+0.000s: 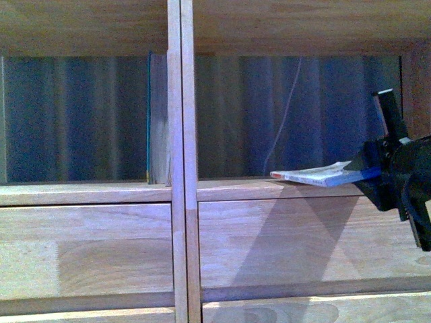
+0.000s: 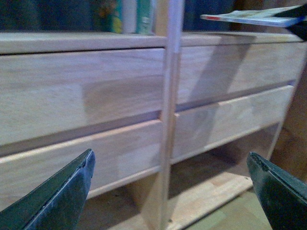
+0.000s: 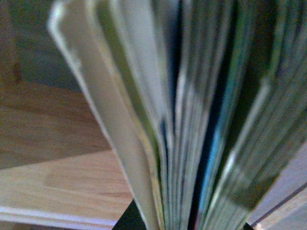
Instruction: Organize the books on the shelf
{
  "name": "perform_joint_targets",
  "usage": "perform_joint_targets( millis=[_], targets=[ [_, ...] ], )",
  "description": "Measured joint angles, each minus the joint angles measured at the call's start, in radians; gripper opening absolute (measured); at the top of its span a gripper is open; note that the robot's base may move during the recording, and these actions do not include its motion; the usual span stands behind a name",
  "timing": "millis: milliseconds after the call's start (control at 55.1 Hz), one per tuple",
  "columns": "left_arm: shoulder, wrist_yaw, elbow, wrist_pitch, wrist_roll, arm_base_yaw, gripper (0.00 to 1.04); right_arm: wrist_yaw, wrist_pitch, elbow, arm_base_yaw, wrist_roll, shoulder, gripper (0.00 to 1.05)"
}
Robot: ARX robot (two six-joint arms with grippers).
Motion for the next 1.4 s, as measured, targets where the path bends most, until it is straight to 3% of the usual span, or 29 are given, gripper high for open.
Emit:
perform_joint_targets(
  millis=[236,581,817,1053,1398],
  targets=[
    [0.309,-0.085,0.198,0.1,-0.022,-0.021,0.97,-0.06,0.057,-0.017,0.011,-0.03,-0.107,0.07],
    [0.657,-0.198,0.705,-0.095,-0.128,-0.182,0.97,-0.106,0.143,-0.089,0.091,-0.143,-0.195,0.07],
    [0.744,-0.047,0.952,-0.164,-0.382,-0.269,0.97,-0.136,0.276,-0.149,0.159,-0.236,-0.241,0.07],
    [0.743,0.041,0.995,0.043,-0.776,-0.365,0.97,-0.17,0.443,-0.177,0.196,-0.299,-0.248,0.07],
    [0.726,0.066,0.968,0.288,-0.909,-0.555,0.97,-0.151,0.526,-0.109,0.199,-0.322,-0.138,0.07]
  ],
)
